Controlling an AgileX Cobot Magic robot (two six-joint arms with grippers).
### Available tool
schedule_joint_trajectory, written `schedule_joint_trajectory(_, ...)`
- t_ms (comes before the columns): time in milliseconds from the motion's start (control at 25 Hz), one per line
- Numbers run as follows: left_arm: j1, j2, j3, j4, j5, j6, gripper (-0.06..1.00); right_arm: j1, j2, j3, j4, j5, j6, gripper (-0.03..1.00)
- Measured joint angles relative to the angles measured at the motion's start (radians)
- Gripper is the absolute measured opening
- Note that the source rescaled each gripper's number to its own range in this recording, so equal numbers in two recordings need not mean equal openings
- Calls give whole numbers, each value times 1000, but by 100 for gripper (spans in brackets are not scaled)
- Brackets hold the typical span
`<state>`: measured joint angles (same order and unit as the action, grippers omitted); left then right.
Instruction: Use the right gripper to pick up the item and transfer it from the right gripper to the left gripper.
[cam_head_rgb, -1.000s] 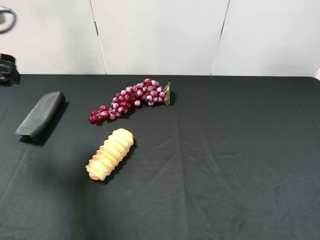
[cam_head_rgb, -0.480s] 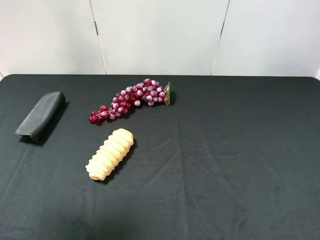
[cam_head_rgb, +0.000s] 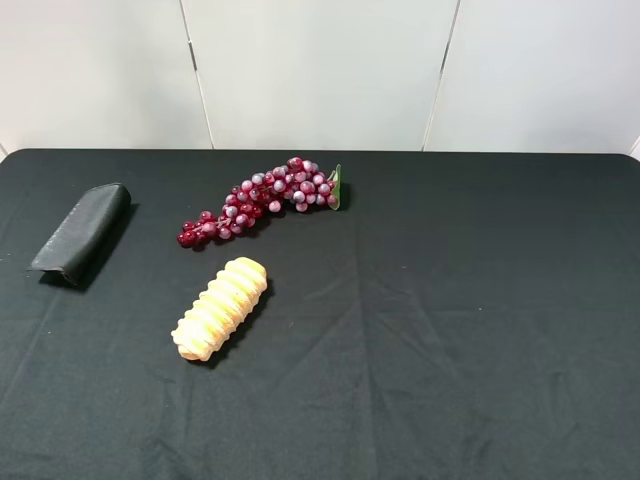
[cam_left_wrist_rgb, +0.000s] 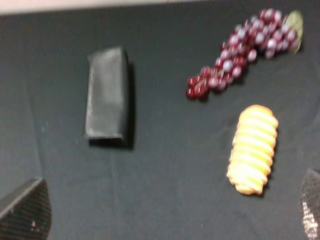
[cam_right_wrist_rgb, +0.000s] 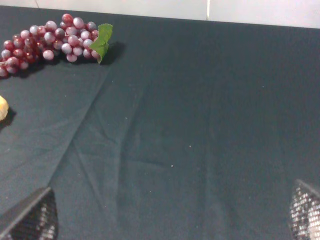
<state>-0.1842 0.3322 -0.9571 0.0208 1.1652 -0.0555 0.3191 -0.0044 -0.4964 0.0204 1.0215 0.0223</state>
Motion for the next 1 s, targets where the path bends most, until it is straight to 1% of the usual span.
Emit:
schedule_joint_trajectory(200, 0, -137, 113, 16, 0, 6, 99, 0, 0, 0, 0, 0, 0, 100)
schedule_joint_trajectory(320, 0, -185, 183, 33, -3, 8, 99, 0, 0, 0, 0, 0, 0, 100)
schedule_joint_trajectory(560, 0, -307, 365, 48, -86, 9, 98, 0, 0, 0, 0, 0, 0, 100)
schedule_joint_trajectory(680, 0, -338, 441, 48, -98, 9, 96, 0, 0, 0, 0, 0, 0, 100)
schedule_joint_trajectory(720, 0, -337, 457, 48, -100, 9, 96, 0, 0, 0, 0, 0, 0, 100)
schedule_joint_trajectory(1000, 0, -338, 457, 48, -104, 9, 95, 0, 0, 0, 0, -1, 0, 100)
